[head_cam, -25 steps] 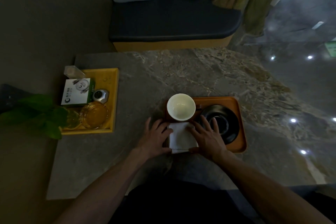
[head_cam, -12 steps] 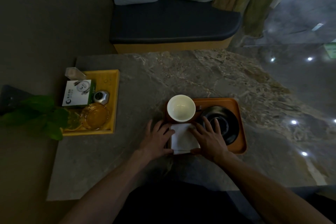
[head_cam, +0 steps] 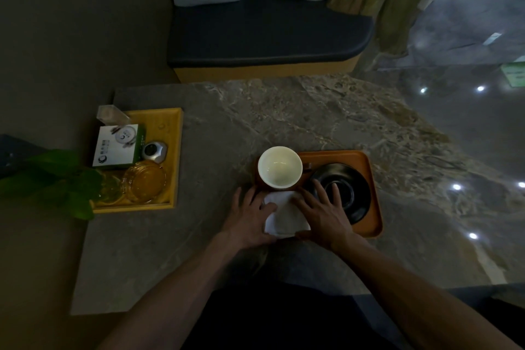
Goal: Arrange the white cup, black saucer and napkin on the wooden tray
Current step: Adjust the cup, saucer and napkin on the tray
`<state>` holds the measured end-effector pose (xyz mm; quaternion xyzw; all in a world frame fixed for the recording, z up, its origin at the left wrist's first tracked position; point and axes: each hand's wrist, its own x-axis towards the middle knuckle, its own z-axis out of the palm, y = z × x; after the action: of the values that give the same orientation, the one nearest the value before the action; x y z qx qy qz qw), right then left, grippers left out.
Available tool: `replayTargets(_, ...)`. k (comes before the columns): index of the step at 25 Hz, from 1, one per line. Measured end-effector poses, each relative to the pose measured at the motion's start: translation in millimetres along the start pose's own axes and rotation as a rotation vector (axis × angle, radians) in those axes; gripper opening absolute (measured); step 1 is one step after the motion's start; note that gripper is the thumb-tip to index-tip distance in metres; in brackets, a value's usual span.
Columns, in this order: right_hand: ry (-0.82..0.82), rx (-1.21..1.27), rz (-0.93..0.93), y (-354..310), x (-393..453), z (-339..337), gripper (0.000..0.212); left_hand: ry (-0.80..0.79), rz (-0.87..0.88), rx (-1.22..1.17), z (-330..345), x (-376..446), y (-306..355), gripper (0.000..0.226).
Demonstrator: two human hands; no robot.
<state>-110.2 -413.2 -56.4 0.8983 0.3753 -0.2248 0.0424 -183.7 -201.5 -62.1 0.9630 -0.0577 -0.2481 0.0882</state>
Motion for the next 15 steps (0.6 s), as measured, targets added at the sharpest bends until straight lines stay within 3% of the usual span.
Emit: replayTargets(15, 0.015, -0.013, 0.014, 0.9, 0.3, 1.5, 0.093, 0.015, 0.019, -0.013, 5.3, -2.7, -4.7, 0.077)
